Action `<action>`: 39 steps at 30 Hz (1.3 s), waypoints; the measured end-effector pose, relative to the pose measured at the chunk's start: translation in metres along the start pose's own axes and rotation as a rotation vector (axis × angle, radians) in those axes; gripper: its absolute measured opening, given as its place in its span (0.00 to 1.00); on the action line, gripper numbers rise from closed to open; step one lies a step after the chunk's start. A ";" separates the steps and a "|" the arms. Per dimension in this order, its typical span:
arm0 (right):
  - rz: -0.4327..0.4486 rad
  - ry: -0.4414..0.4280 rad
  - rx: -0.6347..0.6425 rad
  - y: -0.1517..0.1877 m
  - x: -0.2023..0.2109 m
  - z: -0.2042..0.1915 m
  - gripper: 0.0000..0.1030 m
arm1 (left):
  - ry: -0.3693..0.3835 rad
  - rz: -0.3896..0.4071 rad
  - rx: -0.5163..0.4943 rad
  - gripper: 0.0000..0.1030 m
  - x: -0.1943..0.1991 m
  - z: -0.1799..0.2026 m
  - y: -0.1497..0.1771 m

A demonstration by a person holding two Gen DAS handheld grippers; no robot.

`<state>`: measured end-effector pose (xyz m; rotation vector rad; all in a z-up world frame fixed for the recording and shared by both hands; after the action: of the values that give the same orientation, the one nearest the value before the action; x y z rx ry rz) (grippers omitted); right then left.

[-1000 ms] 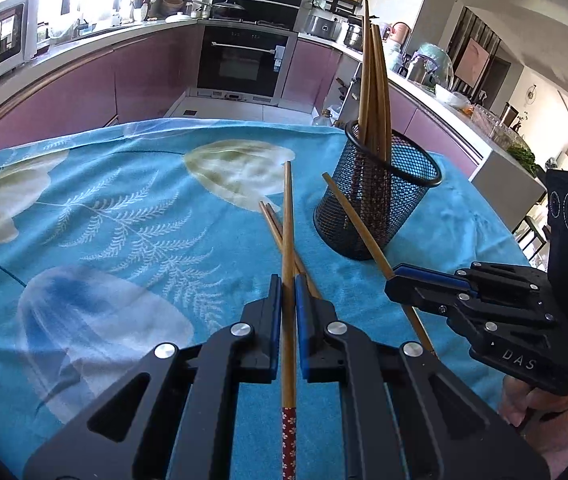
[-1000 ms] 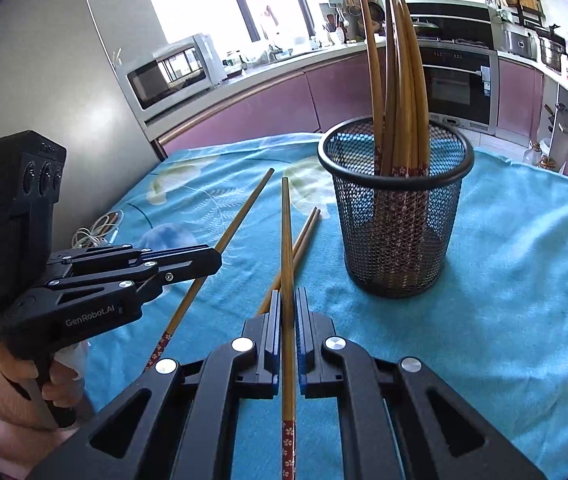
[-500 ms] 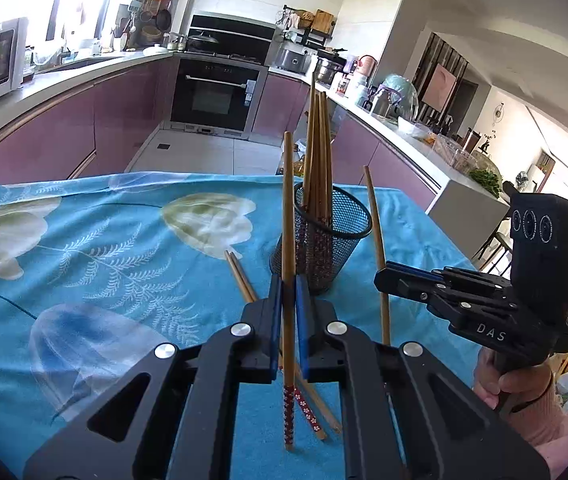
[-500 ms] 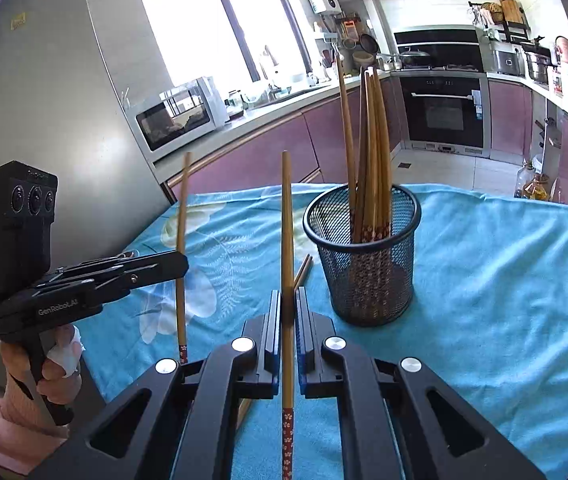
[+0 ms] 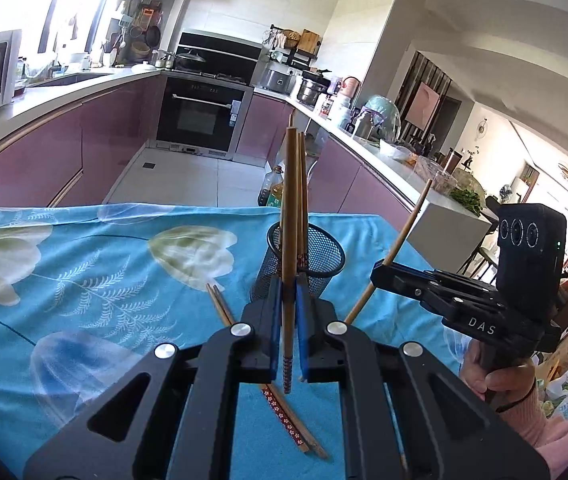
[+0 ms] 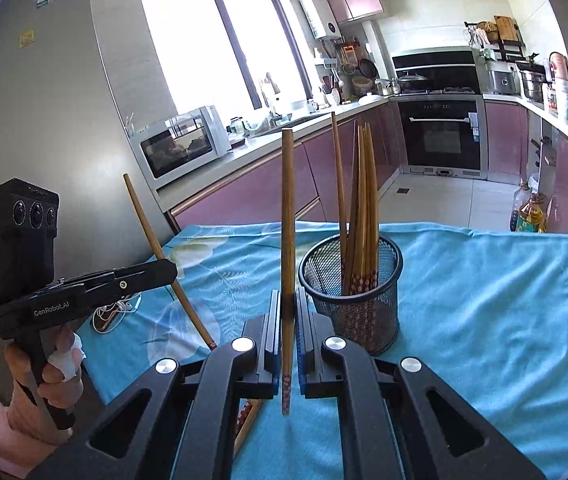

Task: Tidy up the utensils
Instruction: 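Lift the chopstick upright with the right gripper over the mesh cup, then lower the chopstick into the mesh cup and open the right gripper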

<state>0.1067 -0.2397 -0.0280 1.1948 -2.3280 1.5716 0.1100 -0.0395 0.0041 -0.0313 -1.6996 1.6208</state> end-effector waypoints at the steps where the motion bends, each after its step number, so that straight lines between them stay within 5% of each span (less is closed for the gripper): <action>1: 0.007 0.000 0.003 -0.003 0.001 -0.001 0.05 | 0.000 0.004 -0.004 0.07 -0.001 0.001 -0.003; 29: 0.176 0.018 0.058 -0.097 0.026 -0.008 0.05 | -0.024 0.163 -0.080 0.07 -0.003 0.008 -0.104; 39: 0.101 0.066 0.048 -0.093 -0.010 0.006 0.05 | -0.072 0.077 -0.141 0.07 -0.046 0.013 -0.104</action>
<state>0.1747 -0.2546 0.0340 1.0330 -2.3560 1.6808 0.1851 -0.0932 0.0723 -0.1103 -1.8865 1.5713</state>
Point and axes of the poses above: each gripper's, at about its wrist camera, not at the fingertips, and x roughly against the way its jaws point, z to its right, y to its underside, the point moved 5 cm from there along -x, roughly the way its jaws point, and after that the axes turned 14 degrees about -x, right-handed, at the moved point
